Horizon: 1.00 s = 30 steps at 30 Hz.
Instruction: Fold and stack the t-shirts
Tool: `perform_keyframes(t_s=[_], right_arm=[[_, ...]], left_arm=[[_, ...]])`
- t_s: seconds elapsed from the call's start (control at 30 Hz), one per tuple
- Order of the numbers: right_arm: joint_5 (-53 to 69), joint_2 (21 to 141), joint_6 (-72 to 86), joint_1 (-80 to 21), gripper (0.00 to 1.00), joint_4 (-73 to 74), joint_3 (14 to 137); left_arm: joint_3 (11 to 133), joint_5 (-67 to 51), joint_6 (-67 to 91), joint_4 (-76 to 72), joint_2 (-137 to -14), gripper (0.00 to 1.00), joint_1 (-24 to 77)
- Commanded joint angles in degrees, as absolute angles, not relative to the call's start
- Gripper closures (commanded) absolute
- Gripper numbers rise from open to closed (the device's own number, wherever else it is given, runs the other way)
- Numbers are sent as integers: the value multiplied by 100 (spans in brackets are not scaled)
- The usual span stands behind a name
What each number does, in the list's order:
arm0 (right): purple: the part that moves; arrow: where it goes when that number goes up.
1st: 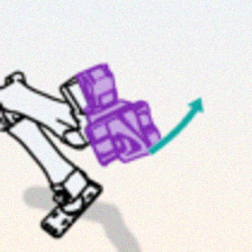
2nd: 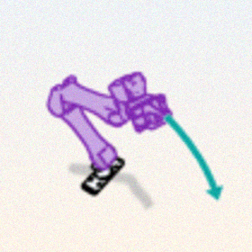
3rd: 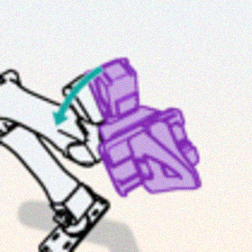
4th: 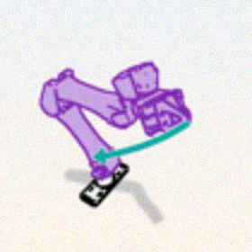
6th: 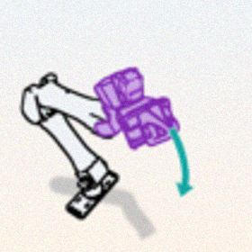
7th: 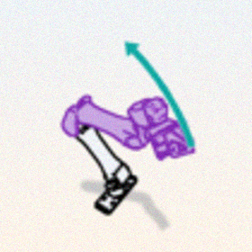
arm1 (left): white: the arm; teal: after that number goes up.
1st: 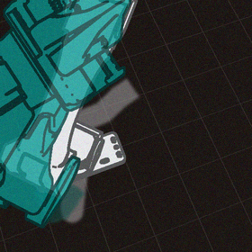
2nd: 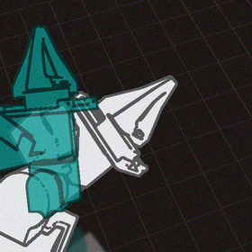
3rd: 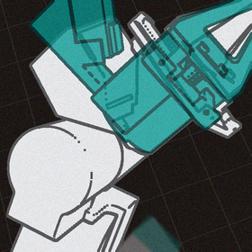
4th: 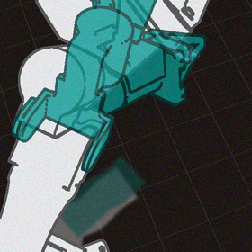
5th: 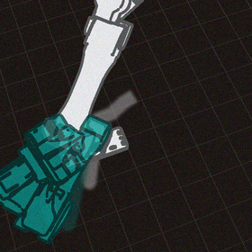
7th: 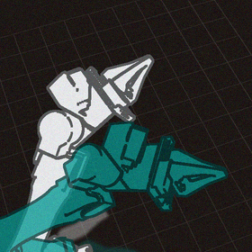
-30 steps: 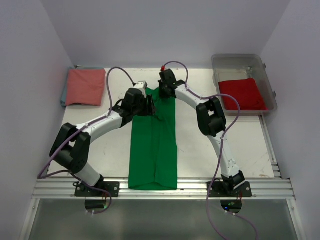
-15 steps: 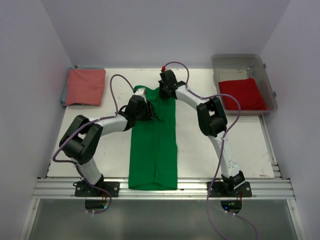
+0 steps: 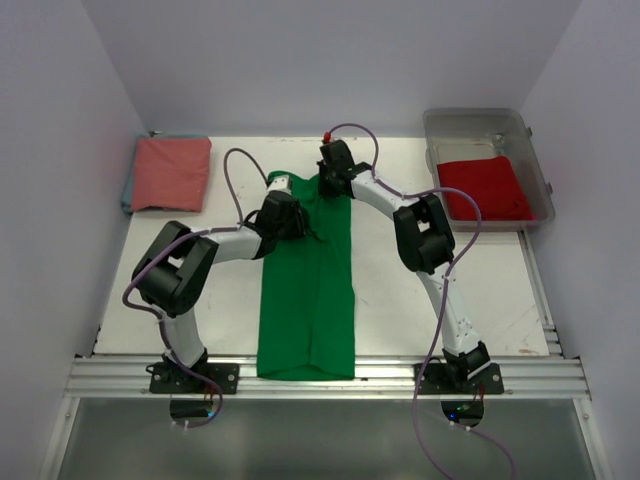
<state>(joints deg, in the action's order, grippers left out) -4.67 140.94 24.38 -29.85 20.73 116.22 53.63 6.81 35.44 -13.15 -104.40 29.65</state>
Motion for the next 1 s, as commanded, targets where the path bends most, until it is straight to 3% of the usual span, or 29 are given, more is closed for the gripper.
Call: perform_keyframes(t_s=[0.0, 0.97], right_arm=[[-527, 14405, 2294, -2900, 100, 2997, 11276], [-510, 14432, 2250, -2813, 100, 2962, 11197]], left_arm=[[5713, 958, 3560, -1652, -10591, 59, 2936], [6065, 26, 3436, -2724, -11479, 60, 2936]])
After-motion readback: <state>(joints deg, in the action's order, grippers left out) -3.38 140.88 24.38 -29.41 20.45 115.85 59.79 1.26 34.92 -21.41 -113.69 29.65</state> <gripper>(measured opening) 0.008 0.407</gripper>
